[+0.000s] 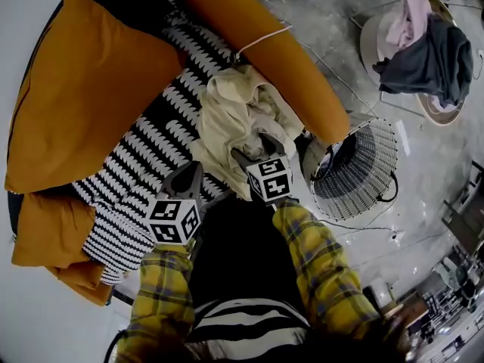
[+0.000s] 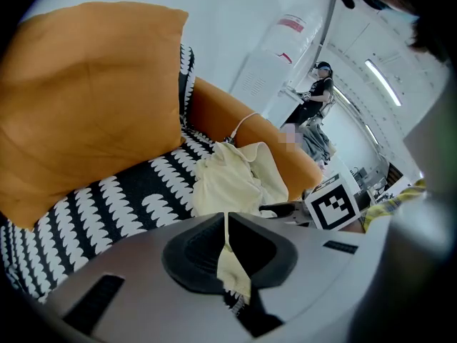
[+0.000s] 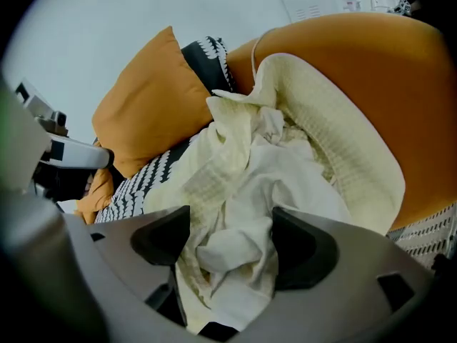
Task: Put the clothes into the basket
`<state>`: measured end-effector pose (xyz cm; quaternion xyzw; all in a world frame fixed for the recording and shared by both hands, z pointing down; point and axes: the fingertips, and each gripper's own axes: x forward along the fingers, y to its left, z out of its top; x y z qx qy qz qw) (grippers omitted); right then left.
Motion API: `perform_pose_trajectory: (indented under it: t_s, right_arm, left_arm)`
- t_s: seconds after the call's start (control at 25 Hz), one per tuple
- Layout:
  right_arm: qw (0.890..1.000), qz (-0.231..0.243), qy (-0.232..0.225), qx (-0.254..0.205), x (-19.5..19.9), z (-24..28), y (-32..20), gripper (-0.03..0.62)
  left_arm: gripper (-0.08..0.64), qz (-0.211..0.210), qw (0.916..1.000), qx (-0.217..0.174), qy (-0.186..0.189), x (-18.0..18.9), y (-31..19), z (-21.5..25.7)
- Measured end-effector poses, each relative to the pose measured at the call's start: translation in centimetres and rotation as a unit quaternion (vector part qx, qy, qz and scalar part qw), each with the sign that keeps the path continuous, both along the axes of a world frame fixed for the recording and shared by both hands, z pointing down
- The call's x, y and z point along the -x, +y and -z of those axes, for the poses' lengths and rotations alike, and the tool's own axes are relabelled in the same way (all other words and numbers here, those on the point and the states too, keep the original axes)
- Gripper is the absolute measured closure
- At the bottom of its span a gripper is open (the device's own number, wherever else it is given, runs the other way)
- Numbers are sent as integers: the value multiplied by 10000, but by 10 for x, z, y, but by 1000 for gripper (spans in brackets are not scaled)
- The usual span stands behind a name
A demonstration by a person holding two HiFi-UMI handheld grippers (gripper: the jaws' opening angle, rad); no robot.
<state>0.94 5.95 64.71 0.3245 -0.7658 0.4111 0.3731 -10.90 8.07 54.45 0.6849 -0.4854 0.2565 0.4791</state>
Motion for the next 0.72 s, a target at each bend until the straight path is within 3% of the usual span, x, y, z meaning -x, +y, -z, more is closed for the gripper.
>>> perform_pose_trajectory:
  t_s: [0.36,0.64,0.72]
  right_arm:
    - [9993,38,380,-27,6,-20,4,256]
    - [9982,153,505,292,7,-17,11,481]
    - [9982,175,485,296,10,-14,13,510]
  left_arm:
    - [534,134,9999,78,0,6,11,-11]
    - [534,119,9999,-39,48,7,7,-1]
    - [534,105,9999,-115,66,7,5,0]
